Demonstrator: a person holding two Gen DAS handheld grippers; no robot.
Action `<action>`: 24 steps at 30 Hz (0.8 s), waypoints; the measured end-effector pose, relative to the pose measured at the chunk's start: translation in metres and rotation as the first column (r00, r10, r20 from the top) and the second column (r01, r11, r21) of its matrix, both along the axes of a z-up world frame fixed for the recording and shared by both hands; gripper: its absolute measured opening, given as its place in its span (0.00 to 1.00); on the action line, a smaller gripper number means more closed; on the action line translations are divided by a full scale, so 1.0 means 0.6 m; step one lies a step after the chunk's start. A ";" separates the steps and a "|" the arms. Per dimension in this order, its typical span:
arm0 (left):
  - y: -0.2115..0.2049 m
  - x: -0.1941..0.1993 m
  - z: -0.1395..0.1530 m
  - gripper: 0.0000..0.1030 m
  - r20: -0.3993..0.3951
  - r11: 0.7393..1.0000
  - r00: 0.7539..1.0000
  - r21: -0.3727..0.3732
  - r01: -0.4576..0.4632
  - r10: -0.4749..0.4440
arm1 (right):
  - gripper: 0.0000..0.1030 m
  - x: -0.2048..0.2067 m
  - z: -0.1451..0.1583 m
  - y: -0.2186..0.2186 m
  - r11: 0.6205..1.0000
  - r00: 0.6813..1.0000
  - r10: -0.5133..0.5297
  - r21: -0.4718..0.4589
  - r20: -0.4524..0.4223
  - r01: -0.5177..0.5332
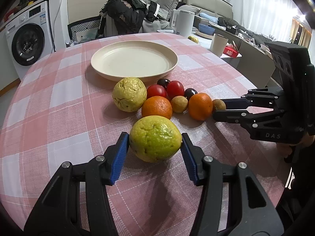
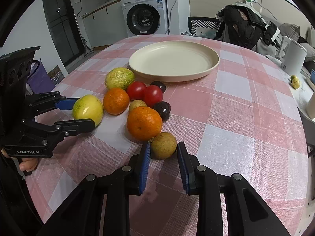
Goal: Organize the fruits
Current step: 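Grasp the small brown fruit with the right tool while the left tool grasps the yellow-green citrus, then carry both fruits over the cream plate and open both tools to drop them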
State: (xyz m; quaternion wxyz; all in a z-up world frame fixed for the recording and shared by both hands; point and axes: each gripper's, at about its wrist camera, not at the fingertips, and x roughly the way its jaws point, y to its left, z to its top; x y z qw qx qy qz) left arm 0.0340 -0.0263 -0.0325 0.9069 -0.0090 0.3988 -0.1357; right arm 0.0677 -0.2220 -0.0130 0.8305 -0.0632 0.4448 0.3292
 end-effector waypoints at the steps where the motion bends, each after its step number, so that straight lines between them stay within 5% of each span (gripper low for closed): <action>1: 0.001 -0.002 0.002 0.49 0.005 1.000 1.000 -0.003 -0.001 0.001 | 0.28 -0.001 0.001 -0.001 1.000 1.000 -0.001 0.000 0.002 0.001; 24: 0.049 0.011 0.086 0.49 0.152 0.994 0.983 -0.055 -0.092 0.099 | 0.28 0.020 0.063 -0.017 0.986 0.992 -0.088 0.152 0.093 0.073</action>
